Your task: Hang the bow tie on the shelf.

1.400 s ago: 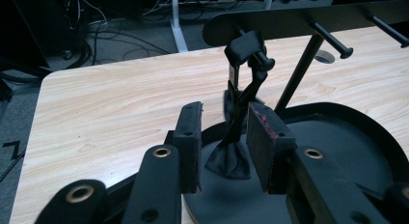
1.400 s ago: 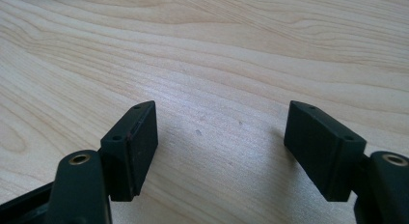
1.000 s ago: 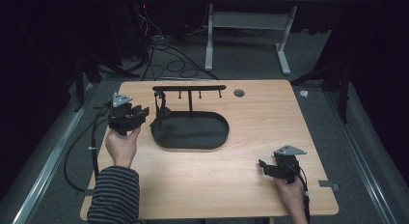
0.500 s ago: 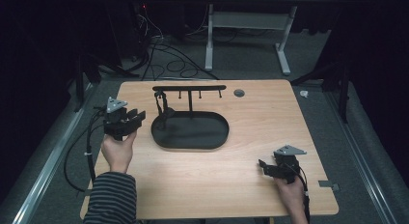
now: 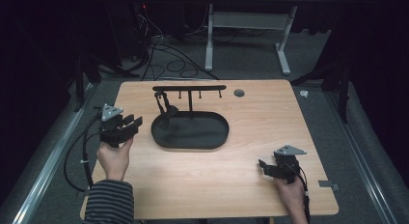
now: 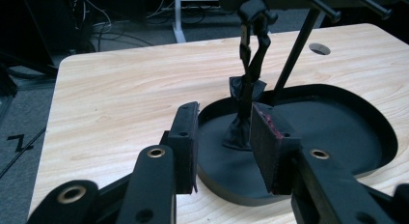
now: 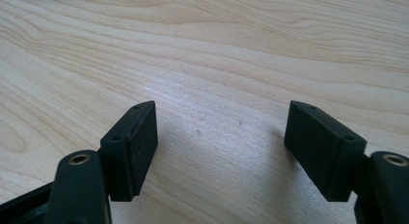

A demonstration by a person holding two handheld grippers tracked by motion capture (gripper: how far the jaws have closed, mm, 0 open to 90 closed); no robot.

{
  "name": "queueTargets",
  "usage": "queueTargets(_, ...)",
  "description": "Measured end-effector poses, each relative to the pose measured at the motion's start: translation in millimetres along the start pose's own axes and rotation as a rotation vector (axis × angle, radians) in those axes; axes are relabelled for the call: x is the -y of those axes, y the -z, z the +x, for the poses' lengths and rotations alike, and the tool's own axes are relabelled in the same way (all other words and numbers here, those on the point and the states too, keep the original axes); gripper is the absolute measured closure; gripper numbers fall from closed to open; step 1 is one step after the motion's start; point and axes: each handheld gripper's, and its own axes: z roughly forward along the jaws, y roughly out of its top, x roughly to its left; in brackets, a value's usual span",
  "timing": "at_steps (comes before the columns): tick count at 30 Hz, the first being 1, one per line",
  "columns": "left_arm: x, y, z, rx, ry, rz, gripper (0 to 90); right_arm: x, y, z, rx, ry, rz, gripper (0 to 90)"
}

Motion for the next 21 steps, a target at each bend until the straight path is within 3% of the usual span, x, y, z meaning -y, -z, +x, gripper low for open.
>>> queueTargets(21, 17.8, 11.0, -5.8, 0.014, 0.009, -0.011, 61.9, 0.0, 0.0, 0.0, 0.000, 0.001, 0.000, 28.8)
